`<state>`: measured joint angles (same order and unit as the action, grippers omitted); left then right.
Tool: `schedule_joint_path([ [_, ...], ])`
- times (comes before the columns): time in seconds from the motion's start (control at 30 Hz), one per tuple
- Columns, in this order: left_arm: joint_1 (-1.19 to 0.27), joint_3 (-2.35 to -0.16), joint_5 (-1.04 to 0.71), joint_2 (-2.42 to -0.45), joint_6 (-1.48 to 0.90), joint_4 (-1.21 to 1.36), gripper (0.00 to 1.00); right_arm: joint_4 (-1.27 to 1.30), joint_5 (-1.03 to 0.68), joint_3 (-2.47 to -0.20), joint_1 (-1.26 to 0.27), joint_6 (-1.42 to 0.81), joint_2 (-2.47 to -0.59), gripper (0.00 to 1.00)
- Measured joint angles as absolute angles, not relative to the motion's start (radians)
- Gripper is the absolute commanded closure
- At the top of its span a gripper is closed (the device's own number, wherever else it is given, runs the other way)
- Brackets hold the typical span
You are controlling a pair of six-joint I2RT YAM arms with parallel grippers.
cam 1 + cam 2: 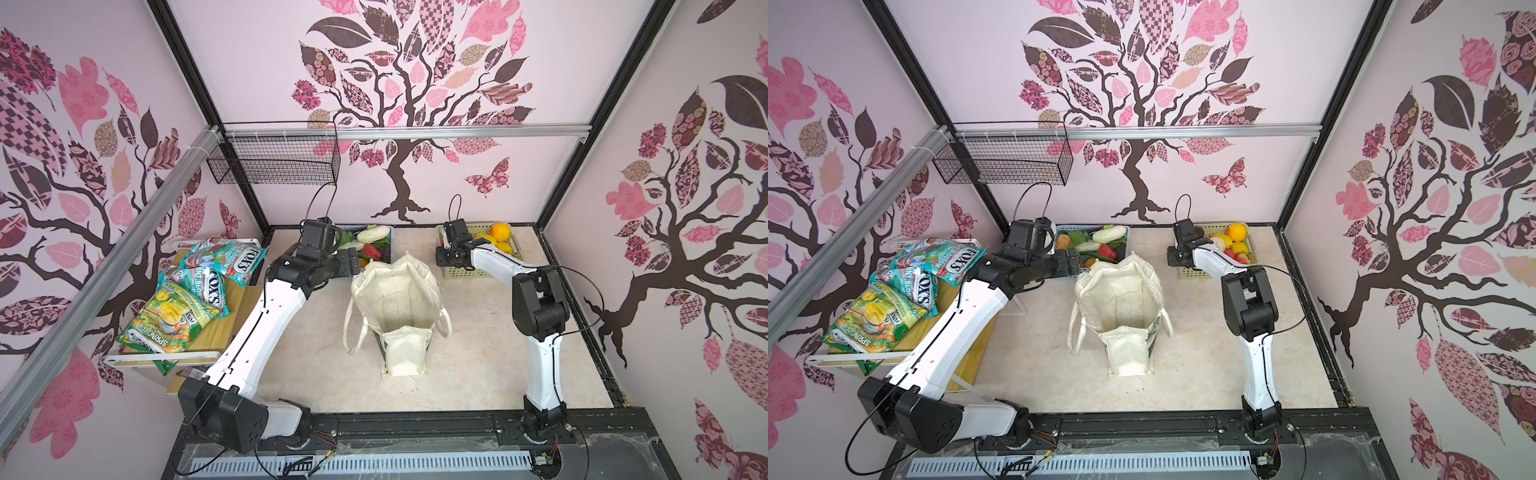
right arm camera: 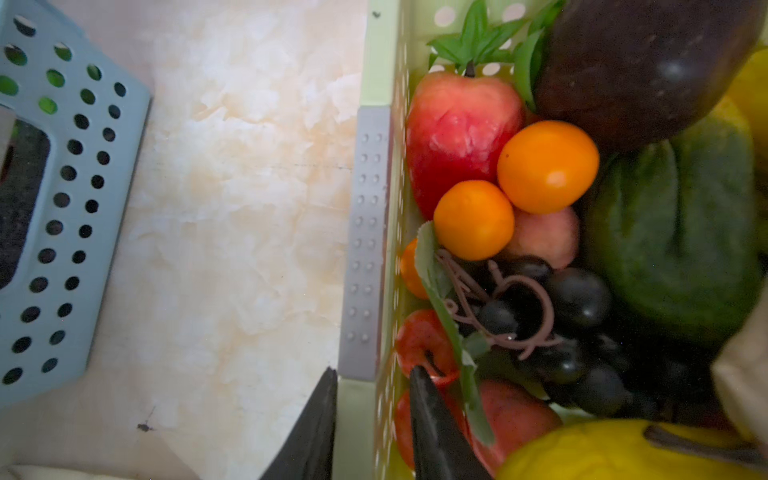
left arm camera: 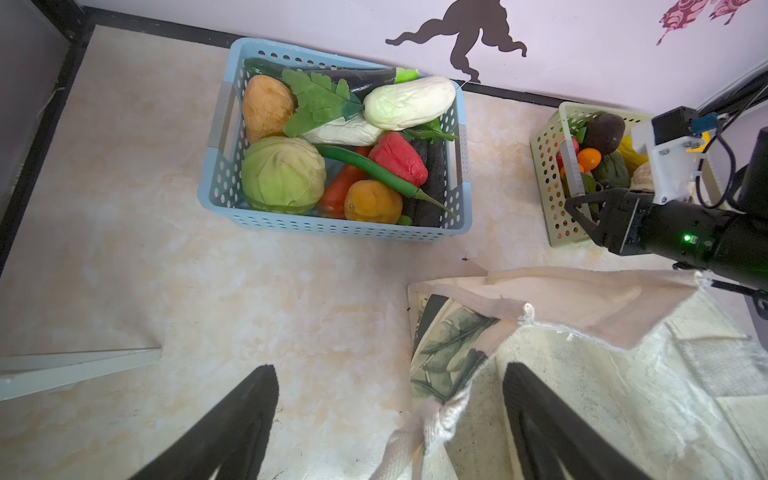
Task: Place the food into the grocery bag and tie it
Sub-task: 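Hold the bag rim with the left gripper while the right moves over the fruit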
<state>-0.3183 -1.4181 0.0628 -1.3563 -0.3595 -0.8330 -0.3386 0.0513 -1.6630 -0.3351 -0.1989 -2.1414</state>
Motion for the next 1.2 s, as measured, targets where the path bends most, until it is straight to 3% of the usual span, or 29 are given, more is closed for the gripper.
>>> schedule_joint_path([
  [0.47, -0.318, -1.394, 0.043, -1.354, -0.386, -0.800, 0.12, -0.276, 0.070, -1.330, -0.342, -0.229, -1.919, 0.76],
  [0.87, -0.318, -1.394, 0.020, -1.332, -0.394, -0.794, 0.12, -0.389, 0.081, -0.956, -0.354, -0.316, -1.554, 0.75],
  [1.0, -0.318, -1.394, 0.013, -1.332, -0.395, -0.794, 0.12, -0.400, 0.061, -0.912, -0.368, -0.349, -1.488, 0.67],
  [1.2, -0.319, -1.394, 0.009, -1.332, -0.396, -0.794, 0.12, -0.451, 0.023, -0.953, -0.371, -0.366, -1.473, 0.42],
])
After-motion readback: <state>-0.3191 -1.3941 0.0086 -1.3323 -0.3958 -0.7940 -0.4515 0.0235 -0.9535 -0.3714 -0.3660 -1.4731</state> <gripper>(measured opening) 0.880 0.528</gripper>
